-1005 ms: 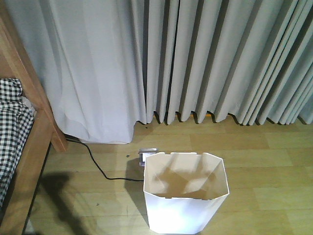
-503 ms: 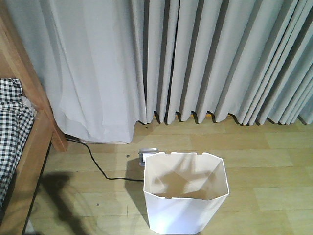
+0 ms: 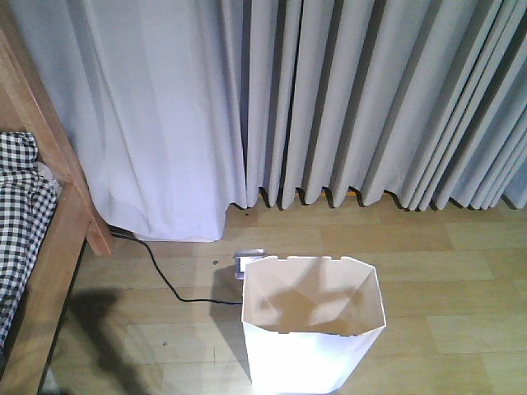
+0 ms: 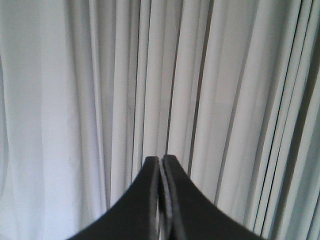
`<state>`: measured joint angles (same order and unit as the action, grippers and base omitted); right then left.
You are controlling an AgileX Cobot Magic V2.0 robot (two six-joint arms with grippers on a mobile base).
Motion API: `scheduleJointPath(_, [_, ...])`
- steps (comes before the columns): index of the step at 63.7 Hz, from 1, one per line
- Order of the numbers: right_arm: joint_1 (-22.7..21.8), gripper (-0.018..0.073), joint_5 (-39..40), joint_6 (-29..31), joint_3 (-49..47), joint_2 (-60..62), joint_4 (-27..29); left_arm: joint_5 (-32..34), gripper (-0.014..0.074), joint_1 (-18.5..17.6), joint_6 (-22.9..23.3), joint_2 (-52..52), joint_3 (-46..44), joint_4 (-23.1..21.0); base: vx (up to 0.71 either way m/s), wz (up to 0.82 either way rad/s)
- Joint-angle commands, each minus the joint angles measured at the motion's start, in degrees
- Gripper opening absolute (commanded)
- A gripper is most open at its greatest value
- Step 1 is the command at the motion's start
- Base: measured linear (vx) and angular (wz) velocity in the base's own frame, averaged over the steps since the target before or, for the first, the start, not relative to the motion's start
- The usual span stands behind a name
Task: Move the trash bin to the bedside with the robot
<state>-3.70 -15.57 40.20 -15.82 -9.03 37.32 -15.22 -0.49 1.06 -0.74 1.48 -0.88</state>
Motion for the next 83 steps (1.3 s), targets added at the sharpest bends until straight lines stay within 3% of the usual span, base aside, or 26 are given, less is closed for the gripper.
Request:
scheduleJointPath(1, [-0.2,-0.0009,3.2,0.6,-1.5,-0.5,0.2,4.0,-0.0006,-0.2,0.3,-0.8,1.1,-0.2,0.00,0.00])
scheduleJointPath(8, [-0.2,-0.0009,3.1,0.6,-1.5,-0.5,0.2,4.0,-0.0006,-0.2,0.3,-0.8,1.1,-0.2,0.00,0.00])
scheduleJointPath(13, [-0.2,-0.0009,3.7,-0.5,-1.5,-0.4,-3.8,4.0,-0.0006,-0.2,0.3,-0.8,1.1,-0.2,0.00,0.00])
scheduleJointPath(17, [-0.2,-0.0009,3.8,-7.0,-1.5,0.7,-9.0,4.0,-0.0006,-0.2,0.3,-0.8,1.1,-0.2,0.00,0.00])
scheduleJointPath(22, [-0.2,-0.0009,4.5,-21.3,-0.4,3.0,-20.0,4.0,-0.0006,-0.2,0.3,-0.8,1.1,-0.2,0.00,0.00])
scheduleJointPath(27, [-0.2,-0.0009,7.7,-32.0,3.8,5.4,-29.5,4.0,-0.0006,-0.2,0.3,-0.8,1.1,-0.2,0.00,0.00])
scheduleJointPath(33, [-0.2,-0.0009,12.7,-37.7,10.4,8.3,-35.7,4.0,-0.0006,-0.2,0.3,-0.8,1.1,-0.2,0.00,0.00])
scheduleJointPath(41, [0.1,-0.0009,17.1,-37.9,18.1,10.4,-37.3,4.0,-0.0006,-0.2,0.3,-0.8,1.1,-0.2,0.00,0.00])
scheduleJointPath(43, [0.6,-0.0009,14.4,-38.0,17.8,10.4,-37.3,4.0,-0.0006,-0.2,0.3,-0.8,1.1,-0.2,0.00,0.00])
scheduleJointPath(56, [7.3,-0.0009,13.7,-35.8,17.8,10.4,-37.6,4.0,-0.0006,-0.2,0.3,-0.8,1.1,-0.2,0.00,0.00])
scheduleJointPath(83, [7.1,-0.0009,14.2,-35.9,17.8,10.4,-37.3,4.0,-0.0006,-0.2,0.3,-0.8,1.1,-0.2,0.00,0.00])
